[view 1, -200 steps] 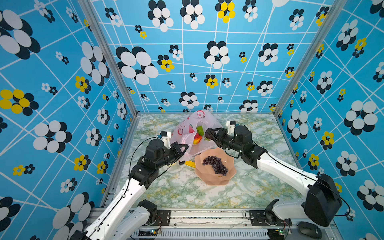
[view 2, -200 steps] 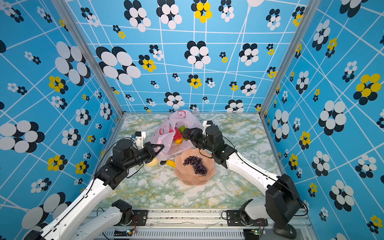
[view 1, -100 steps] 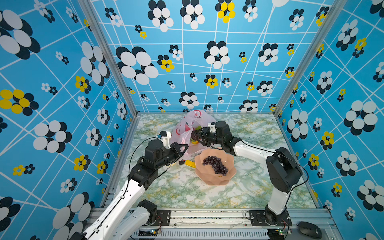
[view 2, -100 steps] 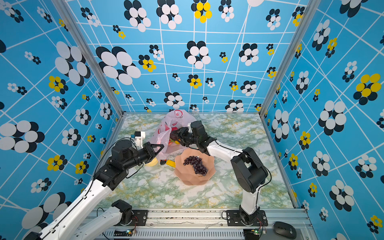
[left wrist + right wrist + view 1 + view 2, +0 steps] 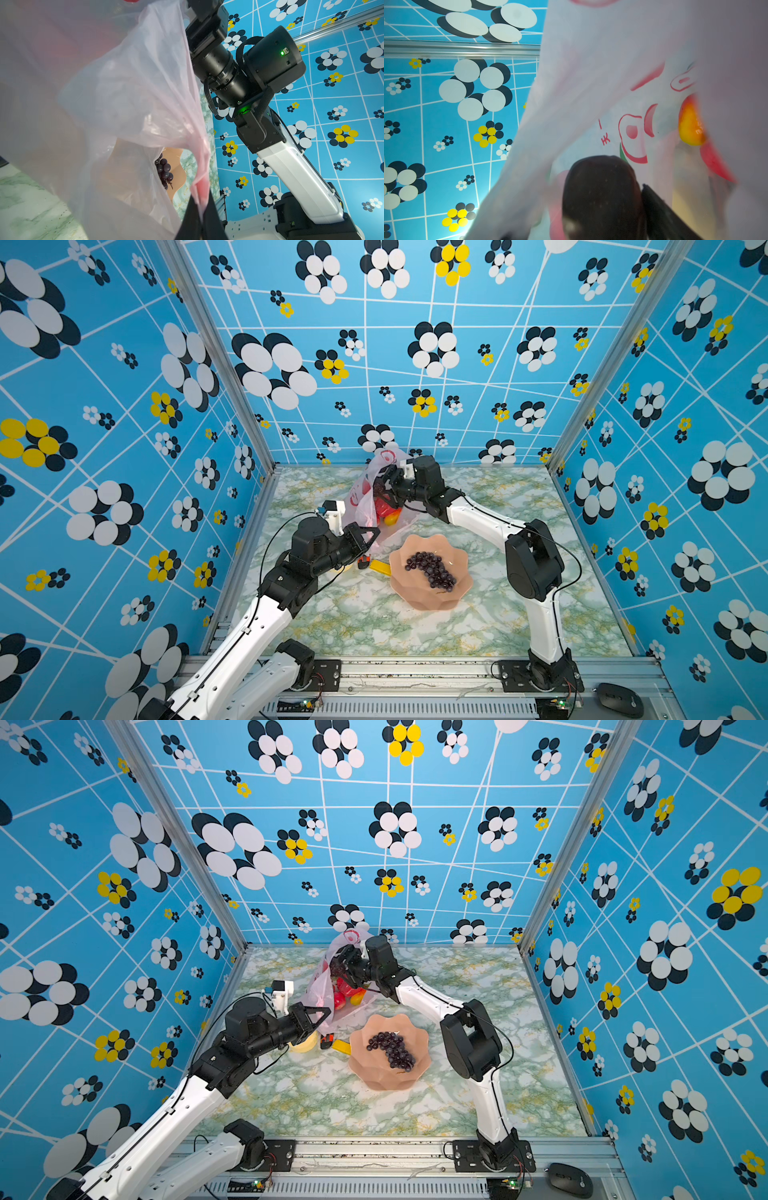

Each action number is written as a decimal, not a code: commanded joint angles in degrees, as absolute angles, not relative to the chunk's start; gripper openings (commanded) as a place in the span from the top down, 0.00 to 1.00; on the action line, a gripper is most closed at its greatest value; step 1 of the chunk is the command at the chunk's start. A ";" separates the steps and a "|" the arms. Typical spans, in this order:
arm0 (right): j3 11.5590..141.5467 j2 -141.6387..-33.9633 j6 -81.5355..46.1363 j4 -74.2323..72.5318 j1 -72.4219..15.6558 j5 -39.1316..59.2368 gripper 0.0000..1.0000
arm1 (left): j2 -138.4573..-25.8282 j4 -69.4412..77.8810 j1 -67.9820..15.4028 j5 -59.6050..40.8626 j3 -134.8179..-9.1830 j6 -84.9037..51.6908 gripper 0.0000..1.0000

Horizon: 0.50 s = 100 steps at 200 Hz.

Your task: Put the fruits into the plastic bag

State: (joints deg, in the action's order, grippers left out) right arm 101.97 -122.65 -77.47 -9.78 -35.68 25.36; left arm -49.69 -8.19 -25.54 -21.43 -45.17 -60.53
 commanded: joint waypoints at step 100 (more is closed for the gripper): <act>98.31 -108.63 -57.29 0.07 -33.59 17.34 0.01 | -47.86 -9.36 -25.84 -19.95 -46.93 -58.45 1.00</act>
